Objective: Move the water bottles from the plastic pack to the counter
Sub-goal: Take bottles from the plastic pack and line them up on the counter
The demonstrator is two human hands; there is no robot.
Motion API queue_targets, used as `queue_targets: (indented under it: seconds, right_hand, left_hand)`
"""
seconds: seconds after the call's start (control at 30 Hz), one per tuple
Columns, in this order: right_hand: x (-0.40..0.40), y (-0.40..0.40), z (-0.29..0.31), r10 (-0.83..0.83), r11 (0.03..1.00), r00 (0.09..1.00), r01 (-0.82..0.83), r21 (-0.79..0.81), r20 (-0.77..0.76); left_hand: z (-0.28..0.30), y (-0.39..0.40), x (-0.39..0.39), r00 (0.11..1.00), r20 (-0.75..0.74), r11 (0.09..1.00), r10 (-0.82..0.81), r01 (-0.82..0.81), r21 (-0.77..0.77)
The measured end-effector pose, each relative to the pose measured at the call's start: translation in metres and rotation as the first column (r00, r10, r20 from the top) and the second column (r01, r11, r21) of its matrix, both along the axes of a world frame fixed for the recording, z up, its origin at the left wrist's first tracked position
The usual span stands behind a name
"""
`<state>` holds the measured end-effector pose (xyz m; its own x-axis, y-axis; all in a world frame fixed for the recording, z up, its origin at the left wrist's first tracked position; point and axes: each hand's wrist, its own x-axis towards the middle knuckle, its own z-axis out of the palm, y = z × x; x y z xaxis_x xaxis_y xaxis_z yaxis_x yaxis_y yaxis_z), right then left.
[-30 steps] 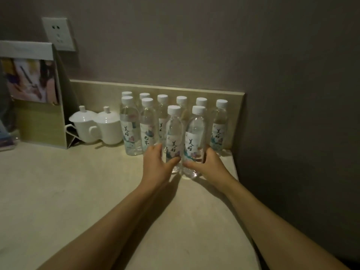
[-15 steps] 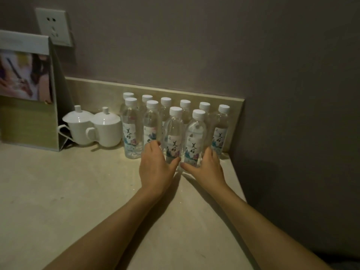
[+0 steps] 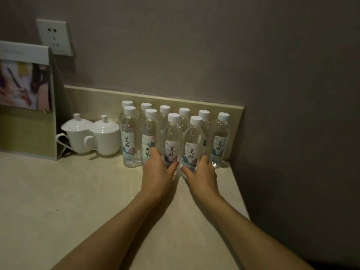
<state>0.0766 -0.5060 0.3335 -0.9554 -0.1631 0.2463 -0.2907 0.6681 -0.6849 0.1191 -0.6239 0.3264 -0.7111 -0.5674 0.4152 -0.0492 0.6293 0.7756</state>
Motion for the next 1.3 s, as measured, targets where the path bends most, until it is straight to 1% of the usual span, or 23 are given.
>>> queue_targets:
  seconds: [0.17, 0.23, 0.3, 0.4, 0.8, 1.07, 1.17, 1.3]
  right_hand:
    - [-0.003, -0.004, 0.001, -0.006, 1.000, 1.000, 0.006, 0.006, -0.009]
    - [-0.005, -0.005, 0.001, -0.004, 1.000, 1.000, 0.004, 0.011, -0.013]
    - [-0.006, -0.007, 0.001, -0.001, 1.000, 1.000, 0.002, 0.014, -0.019]
    - [-0.009, -0.009, 0.001, -0.020, 1.000, 1.000, 0.020, 0.022, -0.023]
    - [-0.009, -0.012, -0.001, -0.048, 0.998, 0.998, 0.049, 0.029, -0.031]
    - [-0.007, -0.016, 0.004, -0.030, 0.994, 0.999, 0.033, 0.105, -0.028]
    - [-0.004, -0.017, 0.008, -0.031, 0.994, 1.000, 0.032, 0.108, -0.005]
    - [0.000, -0.015, 0.013, -0.039, 0.995, 0.997, 0.033, 0.098, 0.062]
  left_hand:
    - [0.000, 0.000, -0.006, 1.000, -0.009, 1.000, 0.003, -0.003, 0.003]
    - [-0.001, -0.001, -0.007, 1.000, -0.024, 1.000, 0.004, -0.005, -0.031]
    - [-0.002, 0.000, -0.007, 0.999, -0.042, 0.995, 0.003, -0.007, -0.096]
    - [-0.001, 0.000, -0.007, 0.999, -0.035, 0.985, 0.016, -0.022, -0.172]
    - [0.004, -0.004, -0.007, 1.000, 0.006, 0.968, 0.001, 0.000, -0.251]
    - [0.004, -0.004, -0.010, 1.000, 0.004, 0.965, 0.022, -0.020, -0.263]
    - [0.006, -0.002, -0.009, 0.999, 0.013, 0.970, 0.031, -0.027, -0.240]
    - [0.008, 0.001, -0.003, 1.000, 0.020, 0.984, 0.017, -0.013, -0.179]
